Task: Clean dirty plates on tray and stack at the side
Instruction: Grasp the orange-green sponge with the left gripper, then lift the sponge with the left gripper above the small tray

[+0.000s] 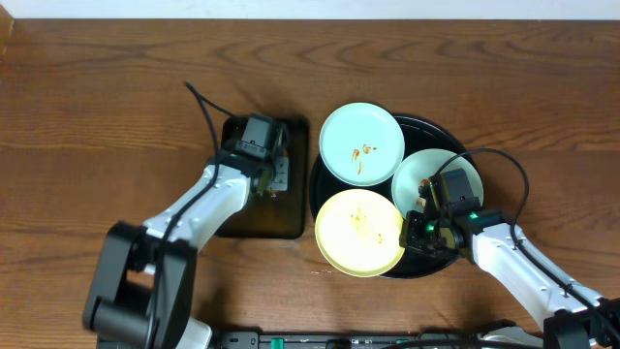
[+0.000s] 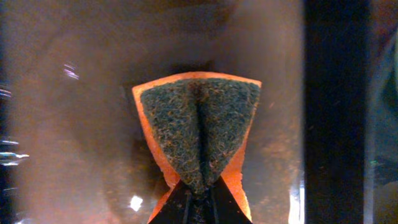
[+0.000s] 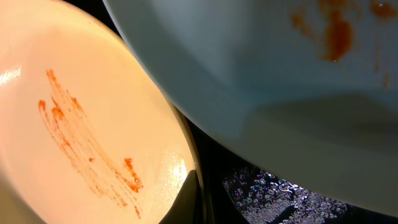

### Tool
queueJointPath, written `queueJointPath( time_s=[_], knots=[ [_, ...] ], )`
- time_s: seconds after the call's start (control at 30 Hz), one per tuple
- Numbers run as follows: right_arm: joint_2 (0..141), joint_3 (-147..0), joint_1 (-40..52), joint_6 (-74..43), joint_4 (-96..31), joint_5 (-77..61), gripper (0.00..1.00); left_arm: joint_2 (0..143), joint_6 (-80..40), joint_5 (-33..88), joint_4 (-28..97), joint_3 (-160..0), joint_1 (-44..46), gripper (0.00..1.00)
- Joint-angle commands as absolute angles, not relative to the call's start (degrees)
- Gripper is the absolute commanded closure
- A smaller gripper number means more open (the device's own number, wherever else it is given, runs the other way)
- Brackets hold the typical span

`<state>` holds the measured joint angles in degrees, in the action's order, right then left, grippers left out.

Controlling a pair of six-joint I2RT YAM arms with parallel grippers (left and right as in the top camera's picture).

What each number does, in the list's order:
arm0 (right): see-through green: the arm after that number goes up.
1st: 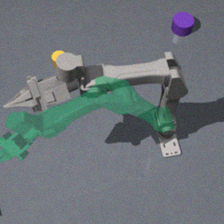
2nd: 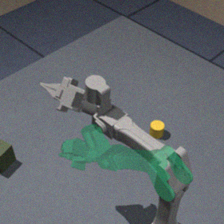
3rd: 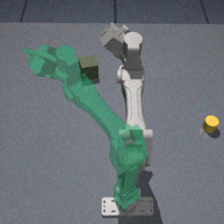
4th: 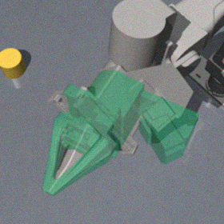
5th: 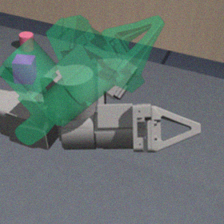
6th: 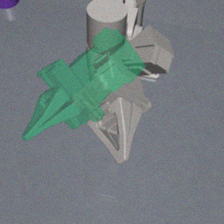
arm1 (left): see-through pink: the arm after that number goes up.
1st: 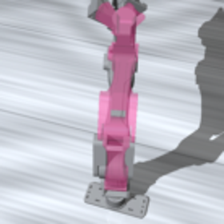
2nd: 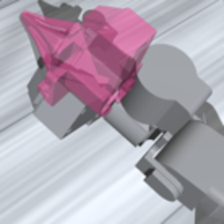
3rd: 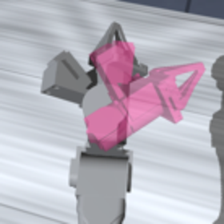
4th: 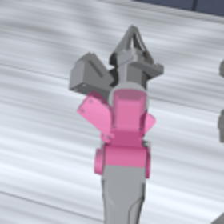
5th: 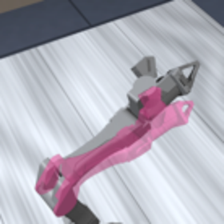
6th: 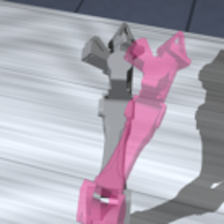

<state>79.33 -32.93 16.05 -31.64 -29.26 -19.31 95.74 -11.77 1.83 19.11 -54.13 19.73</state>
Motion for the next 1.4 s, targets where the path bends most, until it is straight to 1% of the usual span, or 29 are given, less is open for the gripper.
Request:
queueJointPath(
  time_s=[0.0,0.5,0.67,0.87,1.07,1.17,1.27,1.37],
  knots=[
    [79.42,-32.62,16.6,-32.58,-29.04,-18.17,0.99,92.03,-11.22,-1.13,19.07,-55.35,19.68,0.93],
    [79.42,-32.62,16.6,-32.58,-28.93,-18.2,0.99,103.09,-11.27,-0.64,19.2,-54.35,19.7,0.92],
    [79.42,-32.62,16.6,-32.58,-28.91,-18.2,0.99,98.08,-11.27,-0.47,19.25,-54.74,19.7,0.93],
    [79.42,-32.62,16.6,-32.58,-28.86,-17.32,0.99,85.89,-11.27,-0.49,18.68,-54.74,19.68,0.93],
    [79.42,-32.62,16.6,-32.58,-28.88,-16.95,0.99,78.46,-11.18,-0.84,18.22,-54.74,19.68,0.93],
    [79.42,-32.62,16.6,-32.58,-28.88,-16.93,0.99,75.55,-10.96,-2.61,16.32,-54.74,19.68,0.93],
    [79.42,-32.62,16.6,-32.58,-28.88,-16.95,0.99,72.55,-10.7,-6.83,13.72,-54.74,19.68,0.93],
    [79.42,-32.62,16.6,-32.58,-28.88,-16.93,0.99,69.84,-7.57,-8.47,10.55,-54.74,19.68,0.93]
  ],
)
